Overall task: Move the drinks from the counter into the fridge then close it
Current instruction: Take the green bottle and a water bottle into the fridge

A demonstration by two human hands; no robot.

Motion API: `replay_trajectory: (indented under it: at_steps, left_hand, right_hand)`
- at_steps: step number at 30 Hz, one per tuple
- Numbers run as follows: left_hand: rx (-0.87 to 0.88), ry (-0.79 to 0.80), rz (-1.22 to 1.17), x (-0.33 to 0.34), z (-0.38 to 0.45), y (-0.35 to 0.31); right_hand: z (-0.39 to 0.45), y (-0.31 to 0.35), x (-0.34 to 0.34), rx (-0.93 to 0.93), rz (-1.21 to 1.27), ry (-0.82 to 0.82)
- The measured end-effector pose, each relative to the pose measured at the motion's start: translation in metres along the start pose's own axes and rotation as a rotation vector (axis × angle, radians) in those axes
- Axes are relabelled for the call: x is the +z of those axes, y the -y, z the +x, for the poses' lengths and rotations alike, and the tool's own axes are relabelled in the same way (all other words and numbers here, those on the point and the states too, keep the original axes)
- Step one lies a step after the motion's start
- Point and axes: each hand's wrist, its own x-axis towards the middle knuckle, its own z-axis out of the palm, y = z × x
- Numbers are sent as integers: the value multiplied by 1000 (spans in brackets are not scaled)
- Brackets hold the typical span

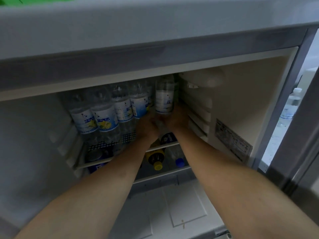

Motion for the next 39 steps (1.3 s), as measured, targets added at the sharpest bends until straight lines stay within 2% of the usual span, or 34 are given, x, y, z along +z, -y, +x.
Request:
replay_trajectory:
  at_steps: [4,7,16,22,27,30,34,39]
  left_hand:
    - [16,-81,-62,-26,-6,6]
    - [59,-136,-92,-42,-17,12]
    - [121,-154,-258,-62,-58,21]
    - [66,-181,-448,-60,-94,17]
    - [141,-230,-550,-47,-132,13]
    - [177,-173,-603,-34,-157,9]
    - [209,-12,-546,-11,-203,7]
    - [181,213,-518,26,-280,3]
  right_hand:
    - [8,14,18,56,-145,21]
    - [7,17,25,61,-97,-1]
    - [-6,14,21,30,-70,8]
    - [-39,15,2,-48,51,-75]
    - [-94,3,-20,-112,128,-170]
    - [-146,-17,-43,-95,184,-228]
    - [-227,-53,-78,-29,280,-218]
    - [-343,-114,-124,202,309,-343]
